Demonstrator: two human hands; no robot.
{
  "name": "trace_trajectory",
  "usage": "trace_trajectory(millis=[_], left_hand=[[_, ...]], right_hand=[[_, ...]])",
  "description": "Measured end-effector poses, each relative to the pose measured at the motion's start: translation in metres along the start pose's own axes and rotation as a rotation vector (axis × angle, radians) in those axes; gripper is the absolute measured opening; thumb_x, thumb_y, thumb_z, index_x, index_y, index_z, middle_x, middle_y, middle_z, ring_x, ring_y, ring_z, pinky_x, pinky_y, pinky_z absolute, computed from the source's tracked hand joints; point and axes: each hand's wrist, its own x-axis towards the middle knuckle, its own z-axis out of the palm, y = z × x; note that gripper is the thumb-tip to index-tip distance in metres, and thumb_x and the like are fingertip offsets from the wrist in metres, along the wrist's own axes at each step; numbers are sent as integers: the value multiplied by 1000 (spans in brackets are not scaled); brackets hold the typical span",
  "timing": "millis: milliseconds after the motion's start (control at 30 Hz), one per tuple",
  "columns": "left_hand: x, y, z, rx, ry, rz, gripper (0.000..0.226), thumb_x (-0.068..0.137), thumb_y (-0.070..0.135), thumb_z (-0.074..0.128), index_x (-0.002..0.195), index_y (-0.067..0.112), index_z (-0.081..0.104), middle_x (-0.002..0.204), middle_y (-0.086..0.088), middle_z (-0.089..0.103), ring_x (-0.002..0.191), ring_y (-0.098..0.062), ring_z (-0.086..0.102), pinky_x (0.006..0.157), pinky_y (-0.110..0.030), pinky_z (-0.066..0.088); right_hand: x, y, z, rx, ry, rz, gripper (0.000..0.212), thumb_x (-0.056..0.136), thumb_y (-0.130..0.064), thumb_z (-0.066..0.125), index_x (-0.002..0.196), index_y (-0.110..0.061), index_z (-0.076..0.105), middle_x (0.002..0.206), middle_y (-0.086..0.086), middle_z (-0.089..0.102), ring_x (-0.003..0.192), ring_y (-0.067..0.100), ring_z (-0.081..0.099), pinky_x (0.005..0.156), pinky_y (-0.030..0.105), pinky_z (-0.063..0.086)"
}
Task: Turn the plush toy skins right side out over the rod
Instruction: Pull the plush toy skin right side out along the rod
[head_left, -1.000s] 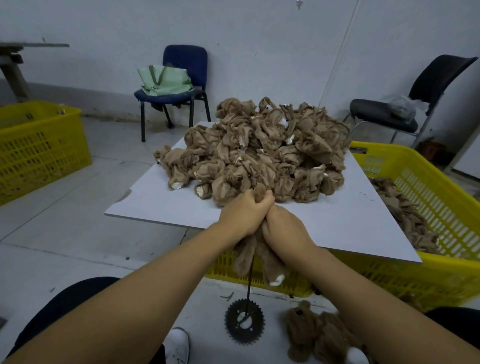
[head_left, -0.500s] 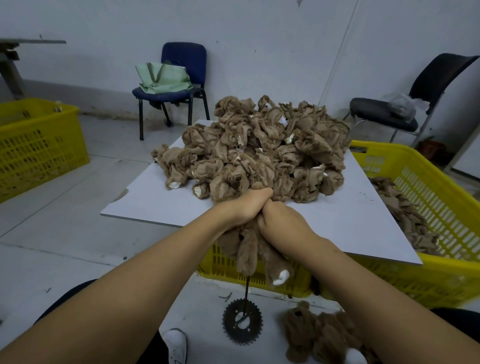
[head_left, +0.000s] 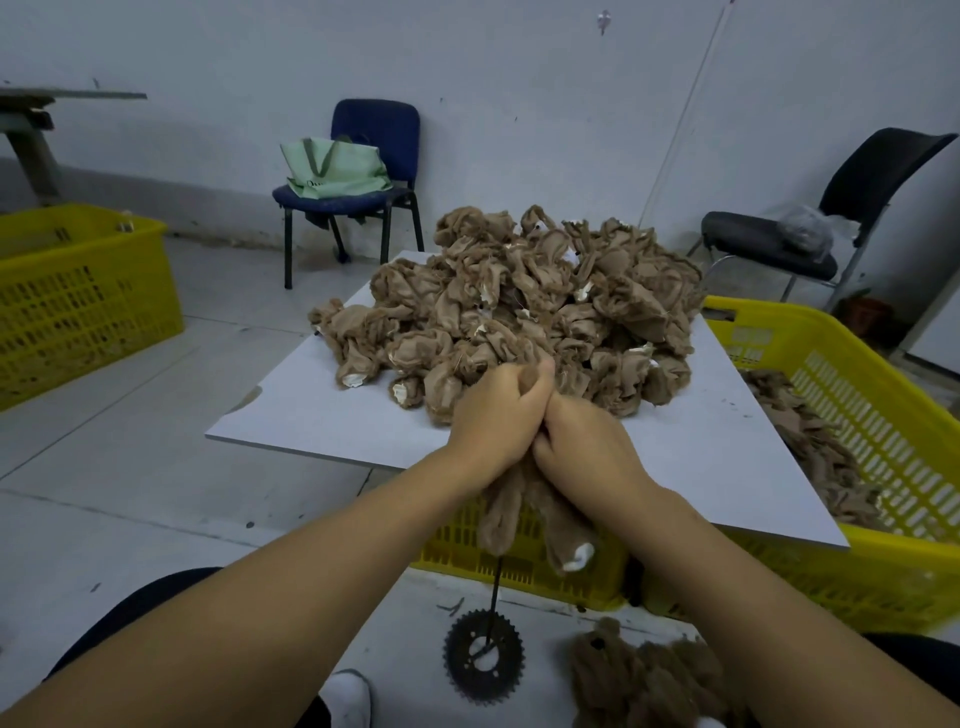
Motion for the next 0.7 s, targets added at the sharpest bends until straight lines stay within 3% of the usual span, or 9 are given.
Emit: trace_trajectory(millis=[67,133,233,300,333,433,567,633,700], left_hand=[[5,-11,4,-61,-158,-195,45,90,60,47,74,19,58,74,2,64,79,-22,65,81,-43,54],[9,-11,2,-113,-233,-283,57,78,56,52,91,1,61,81,-14,61,90,-38,64,91,-52,52],[13,-4,0,-188,-266,-325,82,62,56,52,108,-12,53,101,-36,56,98,-49,59,81,-45,48],[15,3,-5,-211,-248,-365,88,61,56,51,120,-9,50,111,-31,58,105,-49,57,78,-44,45],[19,5,-7,-235,-231,-367,81,63,54,50,115,-7,52,105,-26,61,99,-45,59,76,-45,45],[21,10,-12,-278,-229,-345,29,81,36,50,59,17,53,57,-1,52,60,-20,52,66,-41,37],[19,-3,-1,-276,-253,-399,27,96,25,51,71,15,52,78,-11,54,82,-26,53,81,-44,43],[16,-1,0,-271,-258,-404,23,90,33,53,78,13,52,81,-13,54,84,-27,52,88,-50,46],[13,2,0,-239,-212,-400,30,73,46,50,74,16,50,75,-7,53,80,-26,51,79,-46,44]], right_hand=[[0,2,13,27,-153,98,17,99,-17,45,103,-9,59,89,10,65,77,26,61,69,44,52],[2,5,20,38,-206,162,20,101,-18,42,103,-7,58,92,13,64,80,27,60,71,44,52],[5,7,19,-29,-205,128,18,100,-19,42,99,-8,57,91,13,62,78,26,58,68,42,51],[7,5,12,-50,-142,66,14,99,-20,44,98,-12,55,88,9,62,73,25,57,62,40,47],[9,4,8,-52,-98,32,13,98,-21,45,99,-13,55,85,6,61,70,24,56,58,38,44],[16,-1,2,-62,-101,3,8,97,-20,46,90,-18,50,76,1,55,63,20,50,52,33,34],[16,0,10,-29,-292,108,11,97,-14,44,87,-13,50,84,10,57,72,26,56,65,41,49],[16,1,11,-40,-292,111,11,97,-15,44,87,-13,50,77,6,52,66,22,52,62,38,46],[14,0,11,-60,-235,83,10,97,-16,45,91,-13,52,74,2,51,64,21,51,60,38,47]])
